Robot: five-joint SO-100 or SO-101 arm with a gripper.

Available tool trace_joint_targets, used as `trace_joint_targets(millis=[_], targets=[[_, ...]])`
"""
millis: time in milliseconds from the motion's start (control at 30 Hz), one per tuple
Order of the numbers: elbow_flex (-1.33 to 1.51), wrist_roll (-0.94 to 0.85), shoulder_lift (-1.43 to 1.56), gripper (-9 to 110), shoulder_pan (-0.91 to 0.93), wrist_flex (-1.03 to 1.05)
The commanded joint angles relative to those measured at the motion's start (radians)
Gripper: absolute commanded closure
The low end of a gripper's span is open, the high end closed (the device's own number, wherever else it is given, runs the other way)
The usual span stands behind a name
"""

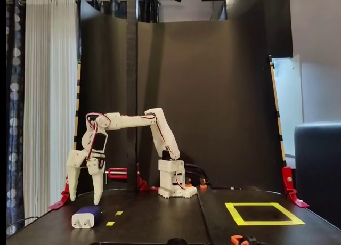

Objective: Grasp a block and put it in the designated area.

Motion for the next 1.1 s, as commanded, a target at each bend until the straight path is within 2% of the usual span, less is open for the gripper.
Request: trace_joint_targets(millis=[0, 100, 1067], targets=[[-0.035, -0.006, 0.005, 75, 0.005, -0.006], [-0.035, -0.008, -0.002, 69, 0.005, -0.006], [-0.035, -0.014, -0.149, 69, -0.018, -0.064]])
